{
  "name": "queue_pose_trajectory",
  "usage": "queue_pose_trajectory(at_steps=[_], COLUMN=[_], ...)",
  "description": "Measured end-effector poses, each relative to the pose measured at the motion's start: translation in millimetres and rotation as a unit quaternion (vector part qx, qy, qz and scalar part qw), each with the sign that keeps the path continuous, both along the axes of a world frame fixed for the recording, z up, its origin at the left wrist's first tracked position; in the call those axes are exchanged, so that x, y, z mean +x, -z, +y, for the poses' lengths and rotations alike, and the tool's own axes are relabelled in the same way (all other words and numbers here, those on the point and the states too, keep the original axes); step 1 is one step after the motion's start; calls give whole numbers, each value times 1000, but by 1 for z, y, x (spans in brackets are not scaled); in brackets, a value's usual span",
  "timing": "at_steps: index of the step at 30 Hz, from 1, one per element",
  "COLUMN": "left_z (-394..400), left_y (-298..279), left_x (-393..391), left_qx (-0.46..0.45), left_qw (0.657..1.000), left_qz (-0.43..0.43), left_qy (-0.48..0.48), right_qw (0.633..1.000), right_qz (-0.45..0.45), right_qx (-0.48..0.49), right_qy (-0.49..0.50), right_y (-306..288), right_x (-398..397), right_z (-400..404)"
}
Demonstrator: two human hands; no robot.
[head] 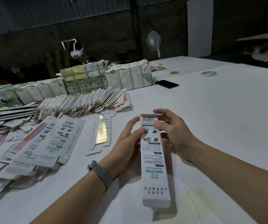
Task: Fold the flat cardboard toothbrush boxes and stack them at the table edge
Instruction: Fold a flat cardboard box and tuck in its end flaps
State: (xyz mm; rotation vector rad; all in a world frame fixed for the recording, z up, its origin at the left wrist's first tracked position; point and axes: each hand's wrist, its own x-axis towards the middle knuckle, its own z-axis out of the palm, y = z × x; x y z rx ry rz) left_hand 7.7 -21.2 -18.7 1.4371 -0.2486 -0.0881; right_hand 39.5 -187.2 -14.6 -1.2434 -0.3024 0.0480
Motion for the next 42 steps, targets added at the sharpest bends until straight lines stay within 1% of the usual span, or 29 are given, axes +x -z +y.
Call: queue_pose_trajectory(at_steps=[4,10,14,20,23,29,33,36,42], left_z=[0,2,2,1,0,0,-2,-1,0], left_y=[1,4,5,3,2,1,-3,-3,-3], left_x=[1,3,3,2,1,-2,-4,-4,-5], left_qx=[-29,-5,-11,6,0,13,11,12,26], left_qw=[999,1000,1000,1000,1000,1000,1000,1000,998], left_qz=[10,6,7,4,5,-4,-5,-1,-11], left_qy=[21,24,27,15,15,10,20,27,51], right_qw=[1000,1000,1000,999,999,998,997,999,998], right_qz=[6,2,0,-9,-3,-22,-52,-37,9], right_qx=[1,-15,-18,-45,-52,-53,-46,-22,-51], right_qy=[-9,-7,-9,9,-9,5,17,11,27], right_y=[0,0,1,1,0,0,-1,-3,-6], right_x=[0,1,1,2,0,-2,-2,-2,-3], right_z=[0,-2,-2,1,1,2,0,1,1])
